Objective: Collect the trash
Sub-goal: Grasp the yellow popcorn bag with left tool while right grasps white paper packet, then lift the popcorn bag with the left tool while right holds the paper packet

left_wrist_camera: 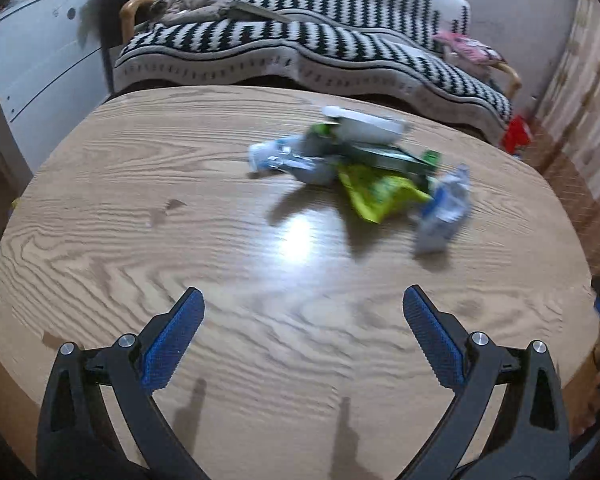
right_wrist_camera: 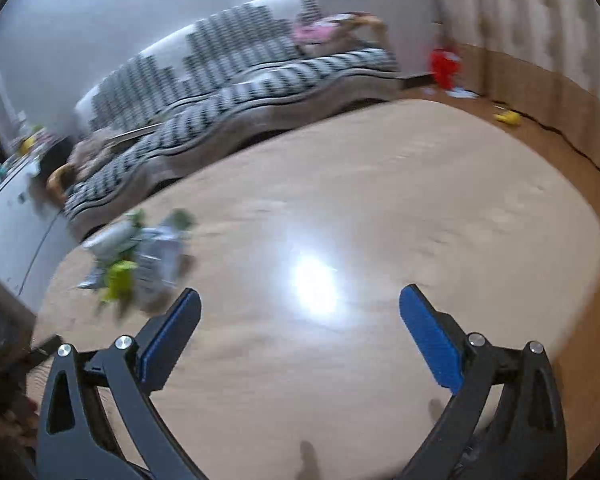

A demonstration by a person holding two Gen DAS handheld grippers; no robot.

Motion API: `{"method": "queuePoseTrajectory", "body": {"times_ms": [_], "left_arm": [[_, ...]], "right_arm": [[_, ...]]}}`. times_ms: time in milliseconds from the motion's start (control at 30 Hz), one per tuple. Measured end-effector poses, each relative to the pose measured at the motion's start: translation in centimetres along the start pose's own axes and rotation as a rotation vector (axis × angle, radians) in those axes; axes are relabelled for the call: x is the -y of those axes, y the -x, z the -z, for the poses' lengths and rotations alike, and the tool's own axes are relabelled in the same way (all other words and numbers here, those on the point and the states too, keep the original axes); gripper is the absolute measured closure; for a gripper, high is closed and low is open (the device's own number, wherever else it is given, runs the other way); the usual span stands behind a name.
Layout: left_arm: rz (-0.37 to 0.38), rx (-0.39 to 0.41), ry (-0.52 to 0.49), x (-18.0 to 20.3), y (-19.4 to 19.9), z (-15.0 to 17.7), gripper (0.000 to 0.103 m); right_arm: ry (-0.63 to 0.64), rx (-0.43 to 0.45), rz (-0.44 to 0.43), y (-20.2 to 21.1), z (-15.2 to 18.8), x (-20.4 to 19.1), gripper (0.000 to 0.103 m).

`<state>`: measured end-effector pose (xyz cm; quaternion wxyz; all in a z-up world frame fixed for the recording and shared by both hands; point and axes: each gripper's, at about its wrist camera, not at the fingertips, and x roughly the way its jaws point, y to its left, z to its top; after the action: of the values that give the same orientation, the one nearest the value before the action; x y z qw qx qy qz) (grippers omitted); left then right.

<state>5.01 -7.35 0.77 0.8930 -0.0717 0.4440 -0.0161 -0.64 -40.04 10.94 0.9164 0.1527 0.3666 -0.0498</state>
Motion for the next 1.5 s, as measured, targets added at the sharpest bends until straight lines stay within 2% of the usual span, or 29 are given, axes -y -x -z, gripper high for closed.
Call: {"method": "queuePoseTrajectory", "body": {"times_ms": [100,233,333,433,567,733,767,800,833,867,900,967,1067,1133,1233,1500], "left_arm": [[0.005,-0.024,0.018,-0.3,-1.4,-0.3,0.006],[0.038,-0.037,0.013,0.3,-3.8,-1.3,0.006],[0.063,-0.044,-0.024,1.0,-5.0,-1.2,0.006],[0.062,-0.044,-0.045,1.9,-6.3,-1.0,0.006],[0.068,-0.053,-0.08,3.1,-8.1,-1.4,0.006],[0.076,0.002,-0.141,5.7,-9.3,-3.6,0.007],[0.069,0.004,-0.168,6.5,-9.8,-4.0,0.008],[0.067,0.007,-0.185,7.1,-10.0,-4.2,0.009],[0.076,0.003,-0.209,7.8,-10.5,-4.3,0.016],[0.098,-0.014,-0.231,8.5,-11.1,-4.3,0.029],[0.113,-0.028,-0.244,8.8,-11.4,-4.2,0.038],[0.105,-0.015,-0.29,9.7,-11.8,-4.1,0.059],[0.17,-0.029,-0.279,10.0,-11.6,-4.4,0.072],[0.188,-0.039,-0.249,9.9,-11.5,-4.5,0.074],[0.148,-0.024,-0.223,9.7,-10.9,-4.4,0.075],[0.117,0.012,-0.21,9.4,-9.1,-3.8,0.076]], "right_arm": [[0.088,-0.021,-0.048,-3.5,-1.1,-5.6,0.007],[0.165,-0.063,-0.039,-7.7,-0.3,-10.0,0.007],[0.163,-0.1,-0.032,-10.3,-0.3,-10.8,0.007],[0.125,-0.169,-0.064,-13.3,-0.7,-11.1,0.007],[0.104,-0.256,-0.089,-15.9,-0.3,-10.7,0.026],[0.107,-0.25,-0.111,-16.0,-1.1,-10.3,0.041],[0.101,-0.255,-0.118,-16.0,-1.3,-10.0,0.049],[0.103,-0.258,-0.126,-16.1,-1.3,-9.8,0.051],[0.116,-0.256,-0.133,-15.9,-1.4,-9.6,0.051],[0.123,-0.254,-0.135,-16.0,-1.3,-9.6,0.052],[0.138,-0.251,-0.14,-15.8,-1.2,-9.6,0.055],[0.142,-0.248,-0.154,-15.8,-0.9,-9.2,0.057],[0.11,-0.256,-0.188,-15.5,-0.9,-8.3,0.06],[0.099,-0.25,-0.189,-15.2,-1.0,-8.1,0.062],[0.09,-0.244,-0.205,-14.7,-1.0,-7.9,0.064],[0.083,-0.189,-0.19,-13.0,-1.3,-7.5,0.064]]}}
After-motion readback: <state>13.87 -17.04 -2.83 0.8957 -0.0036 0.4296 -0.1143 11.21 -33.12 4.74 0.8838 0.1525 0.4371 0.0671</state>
